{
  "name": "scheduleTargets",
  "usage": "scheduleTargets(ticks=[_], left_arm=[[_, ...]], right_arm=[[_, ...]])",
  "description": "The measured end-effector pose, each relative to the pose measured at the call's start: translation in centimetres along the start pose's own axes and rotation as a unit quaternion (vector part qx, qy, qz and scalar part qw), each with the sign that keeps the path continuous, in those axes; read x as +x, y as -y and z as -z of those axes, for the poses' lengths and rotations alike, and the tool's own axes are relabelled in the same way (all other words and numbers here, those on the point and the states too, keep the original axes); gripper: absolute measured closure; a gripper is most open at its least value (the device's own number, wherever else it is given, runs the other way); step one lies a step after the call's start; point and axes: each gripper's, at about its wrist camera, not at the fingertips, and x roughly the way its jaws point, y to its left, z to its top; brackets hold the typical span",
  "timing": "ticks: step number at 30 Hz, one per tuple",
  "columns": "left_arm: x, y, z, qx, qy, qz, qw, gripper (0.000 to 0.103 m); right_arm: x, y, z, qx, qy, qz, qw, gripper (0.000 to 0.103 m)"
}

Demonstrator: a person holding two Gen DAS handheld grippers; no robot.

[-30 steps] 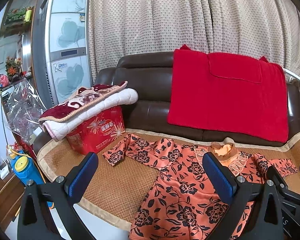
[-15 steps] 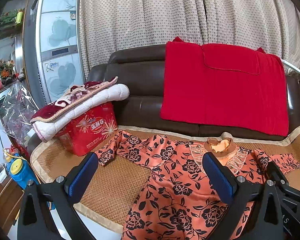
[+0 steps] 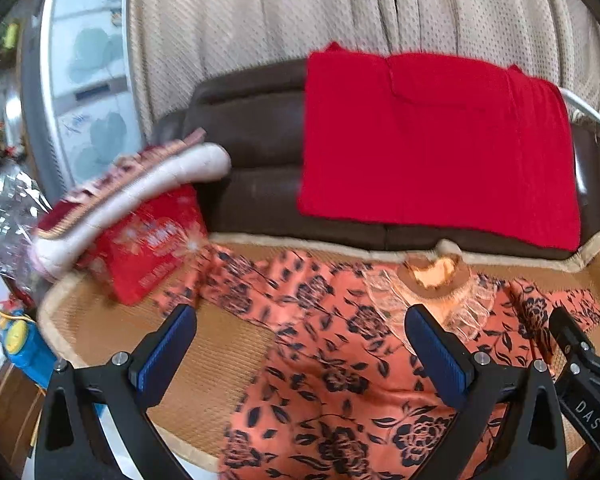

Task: Fold small clothes
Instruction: 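Move both grippers toward the orange floral blouse on the mat, then grasp the blouse sleeve cuff with the right gripper and lift it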

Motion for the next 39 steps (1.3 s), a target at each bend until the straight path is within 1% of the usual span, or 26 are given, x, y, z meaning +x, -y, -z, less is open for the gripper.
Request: scheduleTargets(ticks=[4, 6, 7, 9, 10, 12, 13, 14, 15, 16, 17, 18, 19, 20, 21, 23, 24, 26, 28, 29, 31, 32, 36, 38, 39], left_arm=[[4.8, 1.9, 0.4, -0.005, -0.041, 0.024, 0.9989, 0.0], [7.6, 2.9, 0.8, -0.013, -0.06, 0.037, 0.9974, 0.0], [9.5, 3.6, 1.2, -0.016, -0.079, 0.042, 0.9959, 0.0], [12.5, 4.5, 2.0, -0.018, -0.109, 0.053, 0.9925, 0.0], [13.7, 4.8, 2.6, -0.019, -0.121, 0.058, 0.9908, 0.0], [15.4, 5.1, 3.7, -0.02, -0.136, 0.066, 0.9883, 0.0], [16.4, 5.4, 4.5, -0.017, -0.145, 0.072, 0.9866, 0.0], [17.0, 5.5, 4.9, -0.012, -0.152, 0.073, 0.9856, 0.0], [17.5, 5.7, 5.2, -0.006, -0.157, 0.071, 0.985, 0.0], [18.1, 5.9, 5.5, 0.002, -0.161, 0.064, 0.9849, 0.0], [18.5, 6.0, 5.6, 0.003, -0.159, 0.06, 0.9854, 0.0], [18.6, 6.0, 5.7, 0.004, -0.156, 0.059, 0.986, 0.0], [18.7, 6.2, 5.7, 0.007, -0.149, 0.059, 0.9871, 0.0], [18.8, 6.4, 5.7, 0.011, -0.145, 0.06, 0.9875, 0.0], [18.7, 6.8, 5.6, 0.019, -0.141, 0.065, 0.9878, 0.0], [18.6, 7.2, 5.4, 0.028, -0.134, 0.075, 0.9878, 0.0], [18.6, 7.5, 5.4, 0.031, -0.13, 0.079, 0.9879, 0.0], [18.3, 8.0, 5.3, 0.042, -0.123, 0.078, 0.9885, 0.0], [18.3, 8.6, 5.3, 0.057, -0.115, 0.074, 0.989, 0.0], [18.2, 8.9, 5.3, 0.063, -0.112, 0.073, 0.989, 0.0], [18.3, 9.2, 5.4, 0.069, -0.11, 0.072, 0.9889, 0.0], [18.5, 9.4, 5.3, 0.069, -0.111, 0.073, 0.9887, 0.0], [19.0, 9.7, 5.3, 0.064, -0.112, 0.074, 0.9888, 0.0], [19.1, 9.8, 5.2, 0.062, -0.112, 0.074, 0.989, 0.0], [19.2, 9.8, 5.2, 0.061, -0.111, 0.074, 0.9891, 0.0]], right_arm=[[2.8, 1.9, 0.0, 0.014, -0.005, 0.02, 1.0, 0.0], [4.7, 4.1, -0.1, 0.037, -0.013, 0.025, 0.999, 0.0], [5.7, 5.5, -0.2, 0.05, -0.014, 0.031, 0.998, 0.0], [7.6, 9.1, -0.2, 0.084, -0.027, 0.037, 0.995, 0.0], [8.9, 11.7, -0.3, 0.11, -0.033, 0.026, 0.993, 0.0], [10.5, 15.9, 0.0, 0.159, -0.042, 0.026, 0.986, 0.0], [11.4, 18.5, 0.2, 0.191, -0.046, 0.025, 0.98, 0.0], [12.4, 21.5, 0.6, 0.234, -0.053, 0.013, 0.971, 0.0], [13.2, 24.4, 1.2, 0.281, -0.059, -0.004, 0.958, 0.003], [13.5, 26.9, 1.9, 0.325, -0.067, -0.015, 0.943, 0.013], [13.8, 30.0, 2.9, 0.381, -0.07, -0.025, 0.922, 0.018], [14.0, 32.1, 3.7, 0.422, -0.068, -0.033, 0.903, 0.023], [14.4, 34.6, 4.6, 0.466, -0.063, -0.038, 0.882, 0.026], [14.9, 36.0, 5.1, 0.489, -0.06, -0.04, 0.87, 0.027], [15.2, 37.2, 5.4, 0.503, -0.062, -0.039, 0.861, 0.029], [15.9, 38.9, 5.6, 0.525, -0.067, -0.049, 0.847, 0.034], [16.0, 39.2, 5.6, 0.53, -0.072, -0.048, 0.844, 0.036], [16.9, 40.0, 5.2, 0.53, -0.082, -0.028, 0.843, 0.038], [17.8, 40.7, 4.9, 0.526, -0.09, -0.004, 0.846, 0.047], [18.4, 41.2, 4.7, 0.522, -0.096, 0.011, 0.847, 0.049], [19.3, 42.0, 4.6, 0.514, -0.093, 0.034, 0.852, 0.059], [19.9, 42.4, 4.6, 0.51, -0.094, 0.038, 0.854, 0.06], [21.3, 42.1, 3.4, 0.482, -0.094, 0.062, 0.869, 0.064], [22.2, 42.1, 3.1, 0.463, -0.091, 0.077, 0.878, 0.081], [23.1, 42.3, 3.1, 0.457, -0.095, 0.082, 0.881, 0.092]])
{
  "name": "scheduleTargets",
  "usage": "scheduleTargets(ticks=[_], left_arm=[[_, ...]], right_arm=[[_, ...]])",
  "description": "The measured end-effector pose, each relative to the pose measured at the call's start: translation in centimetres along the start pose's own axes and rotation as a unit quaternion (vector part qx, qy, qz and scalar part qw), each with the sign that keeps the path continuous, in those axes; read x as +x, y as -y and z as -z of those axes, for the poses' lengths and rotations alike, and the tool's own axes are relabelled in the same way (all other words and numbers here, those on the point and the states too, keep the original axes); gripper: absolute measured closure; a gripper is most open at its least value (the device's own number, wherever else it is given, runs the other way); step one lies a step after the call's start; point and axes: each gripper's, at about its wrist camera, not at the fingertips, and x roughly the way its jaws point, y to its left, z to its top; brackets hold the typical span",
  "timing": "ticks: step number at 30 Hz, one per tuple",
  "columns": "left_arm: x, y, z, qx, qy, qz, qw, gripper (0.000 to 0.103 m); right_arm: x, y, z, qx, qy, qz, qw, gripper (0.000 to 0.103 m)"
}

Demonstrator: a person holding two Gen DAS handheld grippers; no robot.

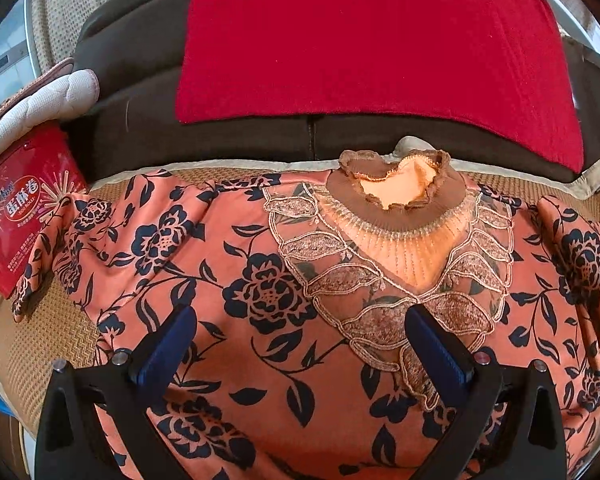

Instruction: Fold small clothes

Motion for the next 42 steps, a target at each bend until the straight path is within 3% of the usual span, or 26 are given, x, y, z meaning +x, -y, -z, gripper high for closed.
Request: scheduleTargets(ticks=[2, 6, 9, 12, 17, 22, 25, 29, 31, 33, 36, 38, 39, 40, 41, 42], left_arm=[[-0.2, -0.3, -0.1, -0.004, 0.002, -0.001, 1.0, 0.0], [-0.1, -1.3, -0.6, -0.023, 0.008, -0.009, 0.9997, 0.0], [-0.4, -2.8, -0.9, -0.042, 0.018, -0.021, 0.9987, 0.0], [-0.8, -4.1, -1.0, -0.052, 0.028, -0.034, 0.9976, 0.0], [-1.9, -7.1, -1.0, -0.07, 0.046, -0.059, 0.9947, 0.0], [-2.5, -11.0, -0.9, -0.105, 0.051, -0.073, 0.9905, 0.0], [-2.5, -13.0, -0.6, -0.126, 0.05, -0.075, 0.9879, 0.0], [-2.1, -14.7, -0.3, -0.157, 0.038, -0.051, 0.9855, 0.0], [-1.9, -14.6, -0.3, -0.172, 0.036, -0.022, 0.9842, 0.0], [-1.8, -13.8, -0.4, -0.179, 0.039, 0.019, 0.9828, 0.0], [-0.1, -11.2, -0.8, -0.172, 0.008, 0.096, 0.9804, 0.0], [1.2, -8.9, -1.1, -0.161, -0.011, 0.13, 0.9783, 0.0], [1.9, -7.7, -1.2, -0.15, -0.021, 0.138, 0.9787, 0.0], [2.8, -6.5, -1.3, -0.139, -0.035, 0.146, 0.9788, 0.0], [3.6, -5.4, -1.4, -0.131, -0.049, 0.158, 0.9776, 0.0], [4.2, -4.4, -1.4, -0.124, -0.063, 0.17, 0.9756, 0.0]], right_arm=[[0.0, -0.5, 0.1, -0.004, 0.005, -0.004, 1.0, 0.095], [-1.5, -4.2, 0.7, -0.042, 0.026, -0.072, 0.996, 0.095], [-3.3, -8.0, 2.2, -0.073, 0.025, -0.145, 0.986, 0.095], [-4.8, -12.5, 5.9, -0.119, 0.011, -0.207, 0.971, 0.095], [-5.2, -19.9, 13.8, -0.202, -0.058, -0.285, 0.935, 0.095], [-3.3, -24.9, 22.6, -0.252, -0.148, -0.322, 0.9, 0.096], [-1.2, -26.3, 27.9, -0.272, -0.216, -0.315, 0.883, 0.092], [1.0, -26.2, 32.9, -0.29, -0.323, -0.266, 0.861, 0.091], [-1.6, -24.7, 33.4, -0.292, -0.307, -0.272, 0.864, 0.091], [-3.6, -23.9, 31.1, -0.294, -0.251, -0.264, 0.883, 0.091], [-6.3, -21.6, 27.5, -0.284, -0.172, -0.244, 0.911, 0.089], [-7.9, -19.8, 25.5, -0.27, -0.107, -0.231, 0.929, 0.081], [-8.3, -19.2, 24.6, -0.262, -0.09, -0.227, 0.934, 0.066], [-8.4, -18.5, 23.6, -0.25, -0.073, -0.223, 0.939, 0.031], [-8.5, -17.8, 22.3, -0.234, -0.061, -0.219, 0.945, 0.02], [-8.9, -17.4, 21.0, -0.22, -0.048, -0.219, 0.949, 0.019]])
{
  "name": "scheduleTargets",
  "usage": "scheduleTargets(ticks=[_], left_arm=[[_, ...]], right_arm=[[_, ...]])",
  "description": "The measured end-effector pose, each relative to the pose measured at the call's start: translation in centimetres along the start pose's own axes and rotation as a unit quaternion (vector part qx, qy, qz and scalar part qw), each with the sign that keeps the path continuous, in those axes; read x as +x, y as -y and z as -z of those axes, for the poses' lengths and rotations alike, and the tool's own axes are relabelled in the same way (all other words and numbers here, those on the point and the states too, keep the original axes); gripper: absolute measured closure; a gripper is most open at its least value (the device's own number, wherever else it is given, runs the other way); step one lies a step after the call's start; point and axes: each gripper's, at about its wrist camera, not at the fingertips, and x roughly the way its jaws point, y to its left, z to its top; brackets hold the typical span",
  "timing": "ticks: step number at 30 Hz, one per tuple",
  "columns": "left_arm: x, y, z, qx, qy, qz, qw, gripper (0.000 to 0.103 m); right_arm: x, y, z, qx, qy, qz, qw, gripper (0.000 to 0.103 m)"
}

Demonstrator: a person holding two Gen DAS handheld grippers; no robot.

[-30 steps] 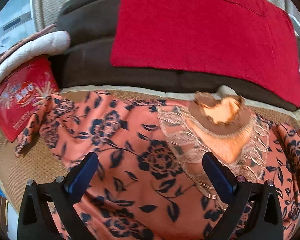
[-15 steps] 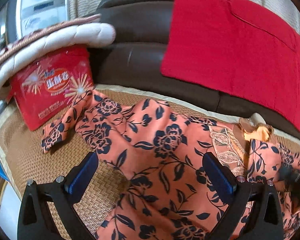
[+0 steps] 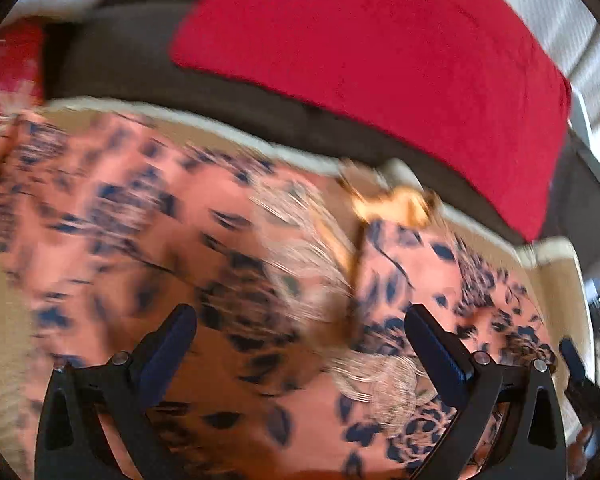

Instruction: Fold small clothes

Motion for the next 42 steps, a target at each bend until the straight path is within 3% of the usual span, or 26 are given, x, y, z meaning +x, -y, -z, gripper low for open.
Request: scheduleTargets(ticks=[3, 4, 5, 6, 8, 10, 13, 15, 18, 27, 33, 36, 39, 42], left_arm=[[2.5, 1.5, 0.0, 0.006, -0.028, 0.015, 0.9995, 0.0], [3.3, 1.9, -0.1, 0.007, -0.033, 0.019, 0.9993, 0.005], [3.9, 1.9, -0.2, 0.007, -0.04, 0.022, 0.9989, 0.013], [4.4, 2.0, -0.2, 0.005, -0.051, 0.026, 0.9983, 0.031], [4.7, 2.4, -0.2, 0.014, -0.047, 0.028, 0.9984, 0.039], [5.3, 2.8, -0.3, 0.021, -0.065, 0.074, 0.9949, 0.074], [5.2, 2.9, 0.0, 0.028, -0.057, 0.083, 0.9945, 0.087], [4.8, 3.0, 0.1, 0.032, -0.046, 0.076, 0.9955, 0.097], [3.5, 2.7, -0.3, 0.021, -0.01, 0.096, 0.9951, 0.099], [-2.5, -1.1, -2.1, 0.0, 0.043, 0.079, 0.9959, 0.1], [-7.4, -6.4, -3.6, -0.021, 0.102, 0.005, 0.9945, 0.101], [-8.3, -8.9, -3.7, -0.025, 0.094, -0.012, 0.9951, 0.101], [-8.0, -10.7, -3.5, -0.031, 0.071, -0.044, 0.9961, 0.1], [-8.5, -12.7, -3.4, -0.047, 0.079, -0.063, 0.9938, 0.097]], right_arm=[[0.1, 1.2, -0.9, 0.01, 0.015, 0.005, 1.0, 0.019], [0.2, 1.5, -1.3, 0.014, 0.015, 0.0, 1.0, 0.019], [0.4, 1.5, -1.4, 0.016, 0.015, -0.002, 1.0, 0.019], [0.5, 1.7, -1.6, 0.016, 0.014, -0.001, 1.0, 0.019], [1.0, 2.4, -1.9, 0.016, 0.01, 0.019, 1.0, 0.021], [1.6, 2.9, -2.3, 0.022, 0.006, 0.025, 0.999, 0.03], [2.1, 4.0, -3.1, 0.03, 0.001, 0.043, 0.999, 0.043], [2.5, 4.6, -3.2, 0.041, -0.004, 0.051, 0.998, 0.044], [3.1, 5.2, -3.0, 0.053, -0.02, 0.055, 0.997, 0.044], [3.3, 4.9, -2.7, 0.044, -0.024, 0.069, 0.996, 0.044], [4.4, 3.4, -2.0, 0.013, -0.044, 0.057, 0.997, 0.044], [5.7, 1.4, -1.0, -0.024, -0.07, 0.035, 0.997, 0.044], [8.0, -0.9, 0.7, -0.065, -0.125, 0.011, 0.99, 0.044], [11.1, -1.8, 3.3, -0.096, -0.205, 0.039, 0.973, 0.045]])
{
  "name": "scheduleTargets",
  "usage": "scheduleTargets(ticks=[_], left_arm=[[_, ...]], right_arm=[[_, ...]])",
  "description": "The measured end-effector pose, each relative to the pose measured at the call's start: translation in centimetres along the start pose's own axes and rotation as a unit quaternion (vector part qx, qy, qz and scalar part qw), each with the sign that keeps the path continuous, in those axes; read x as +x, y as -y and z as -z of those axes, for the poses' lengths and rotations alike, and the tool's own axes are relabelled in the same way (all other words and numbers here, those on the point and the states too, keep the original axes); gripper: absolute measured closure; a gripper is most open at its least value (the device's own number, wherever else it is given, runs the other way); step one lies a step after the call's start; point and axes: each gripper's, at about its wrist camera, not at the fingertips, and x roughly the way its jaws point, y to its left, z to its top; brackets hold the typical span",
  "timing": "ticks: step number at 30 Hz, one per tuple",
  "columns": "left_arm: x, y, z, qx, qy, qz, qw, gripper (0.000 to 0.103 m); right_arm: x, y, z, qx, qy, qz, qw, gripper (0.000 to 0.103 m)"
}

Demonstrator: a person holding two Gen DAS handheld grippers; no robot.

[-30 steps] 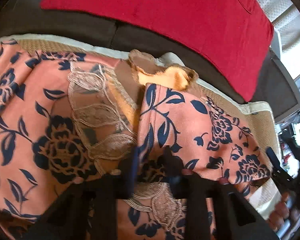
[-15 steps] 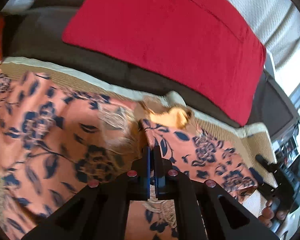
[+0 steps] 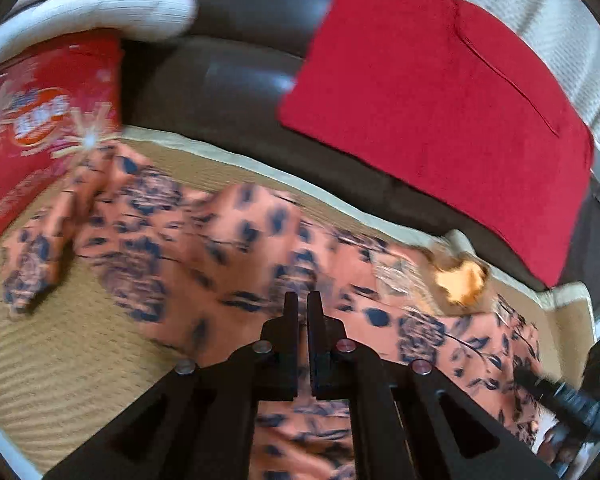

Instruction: Fold small clothes

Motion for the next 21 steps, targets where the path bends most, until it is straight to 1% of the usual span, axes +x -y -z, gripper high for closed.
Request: scheduleTargets(ticks=[1, 2, 3, 4, 5, 6, 7, 9, 10, 11, 13, 15, 16, 18, 19, 21], left_arm=[[-0.7, -1.6, -0.4, -0.014, 0.011, -0.021, 0.9996, 0.084], [-1.1, -2.6, -0.5, -0.026, 0.02, -0.038, 0.9987, 0.074], [-1.7, -4.1, -0.7, -0.045, 0.03, -0.063, 0.9965, 0.046], [-2.3, -6.1, -0.8, -0.074, 0.044, -0.098, 0.9914, 0.031], [-2.6, -7.6, -0.7, -0.1, 0.054, -0.119, 0.9863, 0.03], [-3.0, -9.3, -0.7, -0.127, 0.059, -0.129, 0.9817, 0.03], [-3.2, -11.2, -0.7, -0.159, 0.056, -0.124, 0.9779, 0.03], [-2.7, -13.4, -0.5, -0.202, 0.039, -0.104, 0.9731, 0.03], [-2.3, -14.8, -0.3, -0.23, 0.029, -0.091, 0.9685, 0.03], [-1.8, -16.1, 0.0, -0.261, 0.021, -0.08, 0.9618, 0.03], [-0.9, -17.2, 0.4, -0.303, 0.02, -0.06, 0.951, 0.03], [-0.3, -18.1, 0.4, -0.322, 0.024, -0.039, 0.9456, 0.03], [0.0, -18.7, 0.3, -0.331, 0.024, -0.036, 0.9426, 0.03], [0.2, -19.7, 0.4, -0.356, 0.032, -0.029, 0.9333, 0.03], [0.0, -20.3, 0.6, -0.373, 0.035, -0.022, 0.927, 0.03], [-0.8, -20.9, 1.0, -0.396, 0.037, -0.011, 0.9176, 0.03]], right_arm=[[1.1, 0.0, 0.4, -0.001, -0.023, 0.011, 1.0, 0.044], [1.1, -0.2, 0.6, -0.007, -0.014, 0.017, 1.0, 0.044], [0.7, -0.6, 0.5, -0.01, -0.007, 0.016, 1.0, 0.044], [0.2, -0.8, 0.3, -0.01, 0.004, 0.005, 1.0, 0.044], [-0.7, -1.2, 0.3, -0.011, 0.025, -0.012, 1.0, 0.044], [-1.3, -1.6, 0.2, -0.016, 0.042, -0.02, 0.999, 0.043], [-1.8, -1.9, 0.2, -0.023, 0.057, -0.02, 0.998, 0.043], [-2.3, -2.5, 0.3, -0.031, 0.075, -0.023, 0.996, 0.042], [-2.2, -2.5, 0.4, -0.027, 0.074, -0.031, 0.996, 0.041], [-2.0, -2.4, 0.3, -0.023, 0.07, -0.037, 0.997, 0.041], [-1.6, -2.4, 0.4, -0.018, 0.066, -0.038, 0.997, 0.041], [-1.4, -2.5, 0.4, -0.018, 0.071, -0.032, 0.997, 0.041], [-1.3, -2.5, 0.4, -0.018, 0.072, -0.032, 0.997, 0.041], [-1.3, -2.6, 0.5, -0.022, 0.073, -0.033, 0.997, 0.041], [-1.3, -2.7, 0.5, -0.025, 0.074, -0.03, 0.996, 0.041], [-1.0, -2.6, 0.5, -0.029, 0.073, -0.025, 0.997, 0.041]])
